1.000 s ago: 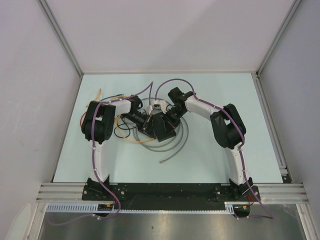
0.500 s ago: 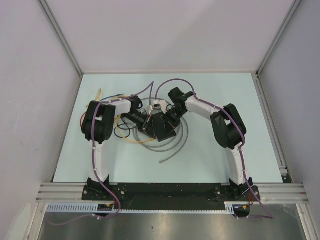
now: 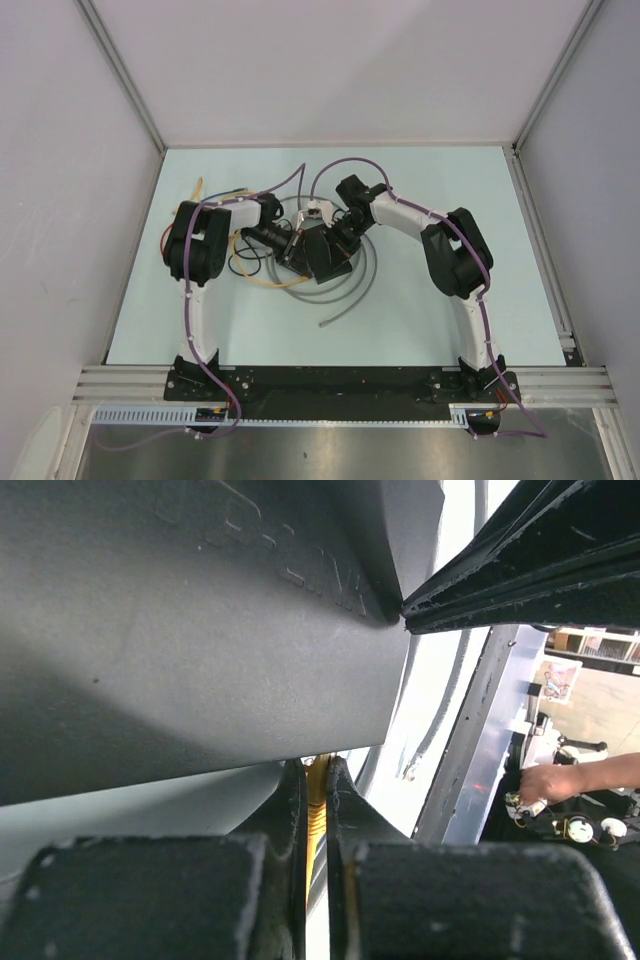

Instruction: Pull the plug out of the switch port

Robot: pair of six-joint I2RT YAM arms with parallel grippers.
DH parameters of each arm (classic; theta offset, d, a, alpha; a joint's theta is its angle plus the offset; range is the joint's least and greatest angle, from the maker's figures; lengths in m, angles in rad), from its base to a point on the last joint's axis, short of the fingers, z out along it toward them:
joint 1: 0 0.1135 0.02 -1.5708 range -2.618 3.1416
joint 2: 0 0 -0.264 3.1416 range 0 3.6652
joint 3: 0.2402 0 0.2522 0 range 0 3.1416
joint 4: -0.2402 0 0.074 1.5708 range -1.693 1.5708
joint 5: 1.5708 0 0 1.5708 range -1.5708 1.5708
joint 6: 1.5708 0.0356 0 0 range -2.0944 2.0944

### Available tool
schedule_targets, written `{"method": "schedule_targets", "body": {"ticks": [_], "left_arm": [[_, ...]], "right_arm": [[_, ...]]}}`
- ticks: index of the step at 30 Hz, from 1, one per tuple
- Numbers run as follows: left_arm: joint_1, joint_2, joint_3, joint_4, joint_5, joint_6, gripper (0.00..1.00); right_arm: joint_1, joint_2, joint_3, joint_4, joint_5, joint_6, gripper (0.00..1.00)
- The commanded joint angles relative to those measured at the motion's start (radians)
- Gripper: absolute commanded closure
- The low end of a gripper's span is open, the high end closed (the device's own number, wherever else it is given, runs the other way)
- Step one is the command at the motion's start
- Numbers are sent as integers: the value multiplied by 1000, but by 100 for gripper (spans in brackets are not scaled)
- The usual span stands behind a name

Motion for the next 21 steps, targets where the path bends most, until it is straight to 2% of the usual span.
{"method": "schedule_targets", "body": {"ticks": [1,6,8,11,12,15,21], "left_arm": [[-8,5,51,-42,-73,74,100],[-5,35,194,-105,-150,114,100],[-5,45,182,-121,-144,120,100],[-5,5,50,-79,-138,125,100],[-5,-9,-41,-24,-139,111,100],[4,-40,-129,59,-118,41,100],[8,-21,29,-25,-120,85,100]], "right_arm": [[16,101,-65,-26,231,-44,100],[14,108,-57,-26,226,-39,100],[14,111,-56,-26,223,-38,100],[14,111,-60,-22,226,-39,100],[14,110,-63,-19,226,-38,100],[14,111,-65,-15,226,-35,100],[13,111,-62,-19,223,-39,100]]}}
